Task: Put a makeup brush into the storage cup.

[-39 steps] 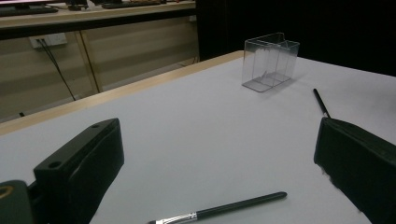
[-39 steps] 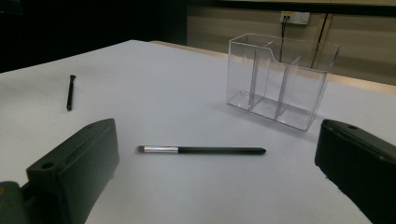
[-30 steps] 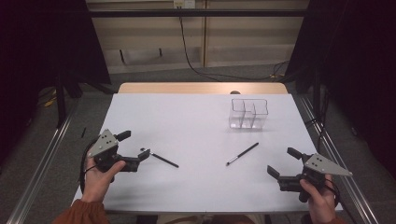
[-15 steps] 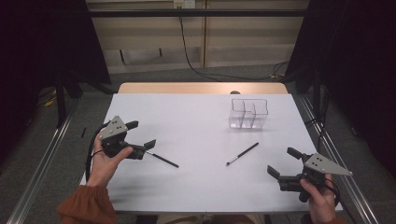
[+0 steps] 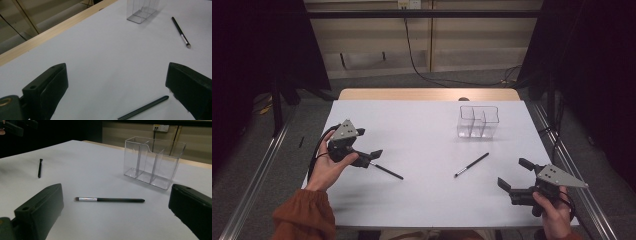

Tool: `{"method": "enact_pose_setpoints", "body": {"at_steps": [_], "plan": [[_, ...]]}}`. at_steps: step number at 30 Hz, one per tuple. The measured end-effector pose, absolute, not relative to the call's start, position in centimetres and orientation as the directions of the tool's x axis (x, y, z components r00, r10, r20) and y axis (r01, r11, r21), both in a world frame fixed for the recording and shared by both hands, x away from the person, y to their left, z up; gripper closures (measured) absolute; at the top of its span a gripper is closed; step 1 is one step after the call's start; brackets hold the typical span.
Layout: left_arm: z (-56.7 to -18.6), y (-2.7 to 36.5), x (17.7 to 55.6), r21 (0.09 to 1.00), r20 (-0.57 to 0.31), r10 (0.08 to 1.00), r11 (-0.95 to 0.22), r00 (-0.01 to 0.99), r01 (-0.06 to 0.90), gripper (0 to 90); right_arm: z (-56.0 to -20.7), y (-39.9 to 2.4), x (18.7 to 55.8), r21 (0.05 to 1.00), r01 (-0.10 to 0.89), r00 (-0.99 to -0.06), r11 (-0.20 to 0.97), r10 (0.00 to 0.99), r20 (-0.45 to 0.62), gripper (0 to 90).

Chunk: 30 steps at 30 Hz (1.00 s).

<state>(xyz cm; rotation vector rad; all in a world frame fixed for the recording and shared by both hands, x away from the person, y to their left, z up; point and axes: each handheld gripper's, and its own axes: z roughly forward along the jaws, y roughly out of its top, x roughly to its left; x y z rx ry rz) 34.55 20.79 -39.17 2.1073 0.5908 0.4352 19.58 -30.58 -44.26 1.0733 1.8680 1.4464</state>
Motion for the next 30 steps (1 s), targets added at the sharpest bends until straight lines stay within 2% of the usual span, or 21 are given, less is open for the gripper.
{"method": "enact_pose_setpoints", "body": {"at_steps": [6, 12, 19, 30], "plan": [[-39.2, 19.9, 35.2, 0.765, 0.109, 0.509, -0.591, 0.854, 0.255, 4.2, -44.3, -30.6, 19.6, 0.96, 0.26, -0.541, 0.107, 0.84, 0.053, 0.0], [-39.1, 19.6, 35.9, 0.71, 0.088, 0.491, -0.641, 0.866, 0.291, 5.3, -44.3, -30.6, 19.6, 0.959, 0.262, -0.542, 0.108, 0.839, 0.054, 0.0], [-39.7, 19.2, 36.7, 0.59, 0.075, 0.443, -0.742, 0.893, 0.319, 6.7, -44.3, -30.6, 19.6, 0.959, 0.26, -0.545, 0.108, 0.837, 0.053, 0.0], [-41.2, 18.4, 37.4, 0.484, 0.043, 0.39, -0.814, 0.92, 0.323, 5.3, -44.3, -30.6, 19.6, 0.959, 0.26, -0.545, 0.114, 0.837, 0.048, 0.0]]}}
